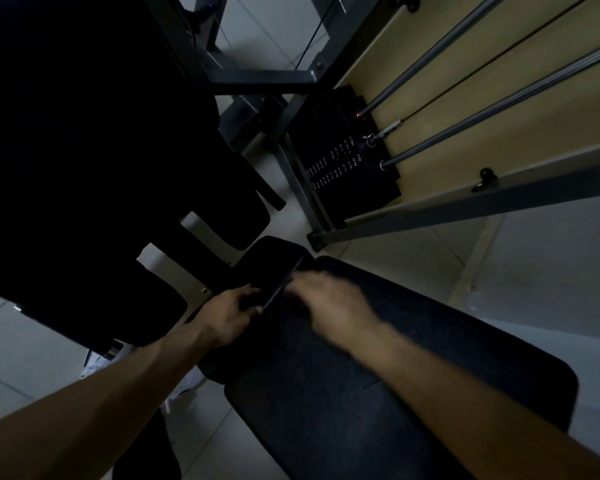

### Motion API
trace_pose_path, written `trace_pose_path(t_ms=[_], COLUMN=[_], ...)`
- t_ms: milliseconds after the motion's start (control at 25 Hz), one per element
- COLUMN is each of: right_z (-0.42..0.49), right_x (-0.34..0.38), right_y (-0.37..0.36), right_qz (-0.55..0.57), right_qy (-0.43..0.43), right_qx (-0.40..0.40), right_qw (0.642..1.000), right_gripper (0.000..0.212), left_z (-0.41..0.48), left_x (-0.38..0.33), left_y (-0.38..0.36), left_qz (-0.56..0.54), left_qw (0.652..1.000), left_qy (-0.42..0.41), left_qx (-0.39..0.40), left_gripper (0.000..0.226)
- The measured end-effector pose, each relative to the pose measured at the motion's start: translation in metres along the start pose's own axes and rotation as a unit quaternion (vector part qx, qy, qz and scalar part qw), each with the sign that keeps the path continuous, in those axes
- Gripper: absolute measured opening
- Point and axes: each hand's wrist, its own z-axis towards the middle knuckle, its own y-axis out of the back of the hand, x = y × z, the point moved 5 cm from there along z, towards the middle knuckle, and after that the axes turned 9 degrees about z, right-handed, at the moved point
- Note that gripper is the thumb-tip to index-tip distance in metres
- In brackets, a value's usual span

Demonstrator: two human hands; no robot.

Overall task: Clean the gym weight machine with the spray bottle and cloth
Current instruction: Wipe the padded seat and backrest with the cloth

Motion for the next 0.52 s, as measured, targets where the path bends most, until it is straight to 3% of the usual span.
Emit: trace_pose_path(t_ms=[80, 160, 280, 400, 480, 520], right_z=[0.014, 0.013, -0.012, -0.058, -0.062, -0.055], right_x=[-0.049, -0.055, 0.014, 0.091, 0.087, 0.070], right_y=[0.030, 0.034, -0.012, -0.063, -0.057, -0.044], right_qz=[0.017, 0.020, 0.040, 0.074, 0.070, 0.037], right_qy=[-0.096, -0.107, -0.011, 0.145, 0.142, 0.114], right_qx=[-0.066, -0.089, -0.019, 0.120, 0.132, 0.100], right_qw=[0.993, 0.990, 0.999, 0.979, 0.978, 0.988], right_gripper=[0.062, 0.066, 0.070, 0.052, 0.055, 0.060], left_z=[-0.004, -0.004, -0.004, -0.007, -0.011, -0.012], left_x=[-0.004, -0.005, -0.001, 0.000, -0.003, -0.005], left_y=[-0.005, -0.005, -0.002, -0.001, -0.002, -0.003], left_qz=[0.007, 0.013, -0.001, -0.032, -0.061, -0.066], left_qw=[1.000, 1.000, 1.000, 0.999, 0.998, 0.997], left_qy=[0.014, 0.018, 0.000, -0.005, 0.001, 0.002], left_qx=[0.016, 0.012, 0.010, 0.020, 0.032, 0.034], left_gripper=[0.064, 0.064, 0.057, 0.060, 0.053, 0.053])
